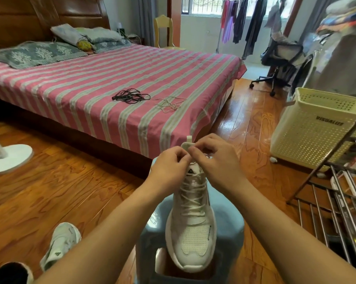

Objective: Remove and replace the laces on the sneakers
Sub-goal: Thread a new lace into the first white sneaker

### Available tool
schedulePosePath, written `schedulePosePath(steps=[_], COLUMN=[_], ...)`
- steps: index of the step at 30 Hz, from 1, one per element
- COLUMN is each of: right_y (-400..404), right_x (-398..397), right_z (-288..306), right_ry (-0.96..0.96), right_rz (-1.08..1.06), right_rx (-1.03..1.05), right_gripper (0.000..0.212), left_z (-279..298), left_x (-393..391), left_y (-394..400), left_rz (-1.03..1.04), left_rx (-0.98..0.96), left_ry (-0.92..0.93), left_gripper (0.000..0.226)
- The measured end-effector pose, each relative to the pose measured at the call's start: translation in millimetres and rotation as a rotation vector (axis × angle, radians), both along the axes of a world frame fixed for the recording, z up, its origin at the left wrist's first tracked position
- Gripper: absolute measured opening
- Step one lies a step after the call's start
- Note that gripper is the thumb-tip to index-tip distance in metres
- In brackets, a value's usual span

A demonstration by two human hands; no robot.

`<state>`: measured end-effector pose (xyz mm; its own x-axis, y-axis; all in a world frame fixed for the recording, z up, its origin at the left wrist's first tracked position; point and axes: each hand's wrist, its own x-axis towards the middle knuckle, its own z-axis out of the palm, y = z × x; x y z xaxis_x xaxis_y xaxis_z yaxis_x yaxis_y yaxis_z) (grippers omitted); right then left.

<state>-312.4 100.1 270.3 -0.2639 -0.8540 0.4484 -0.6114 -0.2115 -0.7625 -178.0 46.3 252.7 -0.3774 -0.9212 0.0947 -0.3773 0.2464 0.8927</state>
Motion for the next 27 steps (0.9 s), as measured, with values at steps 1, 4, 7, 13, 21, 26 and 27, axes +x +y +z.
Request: schedulePosePath(steps=[1,4,7,13,21,26,27], right_y=[-2,-4,-3,-4,-14,-11,-8], right_x=[1,-5,-16,-30,3,-12,-16], right_z=[0,-4,-7,14,33,0,-1], right_ry=[-0.02,0.046,0.167,-0.495,-0.37,0.112,0.105], right_rz=[-0.009,0.054,-0.018,-0.235,0.241,0.1,0.073], right_rx=[0.028,0.156,0.18,0.048,0.106,0.214,0.203], right_gripper=[0.006,0.013,0.023,0.018,0.025,0.037,0.035], left_z=[0,0,-3,-5,10,18,18], left_x=[-3,-3,2,3,-8,5,8], left_y=[0,3,3,8,8,3,1], left_rz=[0.034,0.049,0.067,0.145,-0.196,-0.164,-0.169], left_rx=[0.003,0.029,-0.056,0.002,0.005,0.205,0.214], left_ry=[-0.016,0.002,-0.018,0.051,0.005,0.26,0.261], left_gripper=[0.021,0.02,0.019,0.016,0.023,0.029,0.026])
